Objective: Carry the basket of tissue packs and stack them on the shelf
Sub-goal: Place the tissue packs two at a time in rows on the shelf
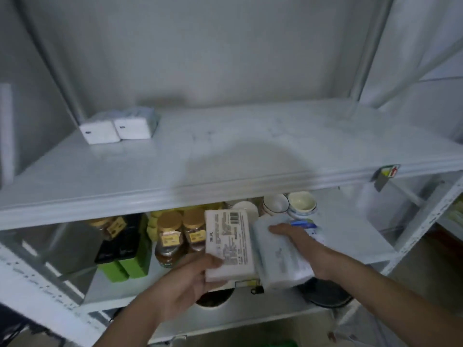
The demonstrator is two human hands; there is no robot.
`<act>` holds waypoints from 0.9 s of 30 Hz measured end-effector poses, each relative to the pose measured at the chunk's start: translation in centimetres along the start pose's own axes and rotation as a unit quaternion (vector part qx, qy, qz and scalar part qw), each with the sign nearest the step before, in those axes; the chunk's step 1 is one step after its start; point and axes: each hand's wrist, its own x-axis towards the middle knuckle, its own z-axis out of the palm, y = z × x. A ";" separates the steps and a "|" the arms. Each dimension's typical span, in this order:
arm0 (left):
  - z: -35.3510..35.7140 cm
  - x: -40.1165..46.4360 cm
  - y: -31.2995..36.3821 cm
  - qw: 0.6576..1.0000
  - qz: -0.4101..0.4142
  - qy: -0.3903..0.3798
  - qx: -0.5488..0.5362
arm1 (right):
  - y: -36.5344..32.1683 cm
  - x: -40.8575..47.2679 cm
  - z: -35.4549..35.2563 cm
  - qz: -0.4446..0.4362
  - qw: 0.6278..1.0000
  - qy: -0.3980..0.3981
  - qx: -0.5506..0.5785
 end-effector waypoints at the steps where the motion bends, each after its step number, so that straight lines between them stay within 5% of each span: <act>1: 0.5 -1.0 1.1 1.000 0.014 0.009 -0.005 | -1.3 -0.9 0.6 -0.004 1.000 -0.006 -0.005; 13: 1.8 -9.5 10.5 0.989 0.110 0.056 -0.077 | -11.7 -6.5 8.1 -0.091 0.991 -0.087 -0.040; 27: -8.6 -12.2 17.6 0.979 0.168 0.101 -0.056 | -16.5 -1.1 21.3 -0.102 0.982 -0.121 -0.099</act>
